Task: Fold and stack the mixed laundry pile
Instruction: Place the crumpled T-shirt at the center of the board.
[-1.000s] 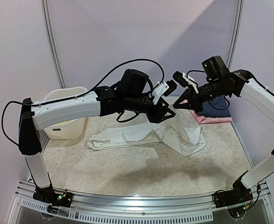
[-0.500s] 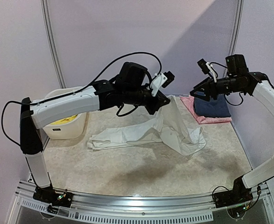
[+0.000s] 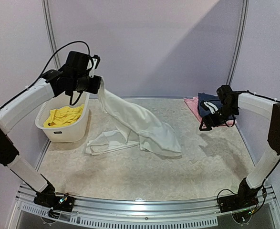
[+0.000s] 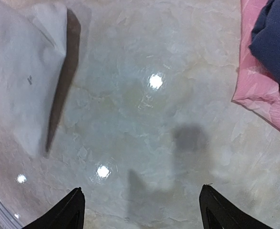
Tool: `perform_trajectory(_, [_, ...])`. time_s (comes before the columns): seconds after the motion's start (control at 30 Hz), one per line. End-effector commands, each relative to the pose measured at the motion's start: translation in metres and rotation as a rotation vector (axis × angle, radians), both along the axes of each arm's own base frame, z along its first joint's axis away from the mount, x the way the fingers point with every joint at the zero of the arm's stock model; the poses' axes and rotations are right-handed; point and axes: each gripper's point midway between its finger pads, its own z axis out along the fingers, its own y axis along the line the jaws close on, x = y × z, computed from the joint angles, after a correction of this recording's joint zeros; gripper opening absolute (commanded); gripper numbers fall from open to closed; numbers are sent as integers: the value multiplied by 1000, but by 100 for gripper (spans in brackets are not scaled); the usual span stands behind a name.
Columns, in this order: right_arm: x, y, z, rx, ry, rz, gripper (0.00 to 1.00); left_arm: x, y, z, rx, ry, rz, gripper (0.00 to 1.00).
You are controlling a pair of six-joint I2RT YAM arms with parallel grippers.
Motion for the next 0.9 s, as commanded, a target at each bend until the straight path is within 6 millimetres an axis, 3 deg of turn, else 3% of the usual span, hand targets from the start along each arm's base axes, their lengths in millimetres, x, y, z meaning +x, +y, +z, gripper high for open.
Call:
perform_trajectory(0.0, [1, 16, -14, 27, 43, 48, 85, -27, 37, -33, 82, 110, 94, 0])
perform_trajectory(0.13, [-7, 51, -20, 29, 59, 173, 85, -43, 48, -50, 142, 202, 114, 2])
perform_trajectory(0.23, [-23, 77, -28, 58, 102, 256, 85, -54, 40, -43, 161, 185, 63, 26])
perform_trajectory(0.3, [-31, 90, -32, 60, 121, 299, 85, -60, 28, -37, 143, 160, 12, 33])
perform_trajectory(0.4, [-32, 99, -33, 90, 150, 301, 82, -72, -14, -35, 124, 141, -158, 38])
perform_trajectory(0.53, [-19, 92, -8, 178, 128, 248, 80, -98, -99, -58, 177, 189, -471, 42])
perform_trajectory(0.7, [-2, 55, 22, 210, 69, 120, 78, -111, -184, -105, 237, 268, -645, 42])
perform_trajectory(0.87, [-2, 11, 33, 236, 40, -10, 78, -115, -254, -146, 310, 259, -756, 44])
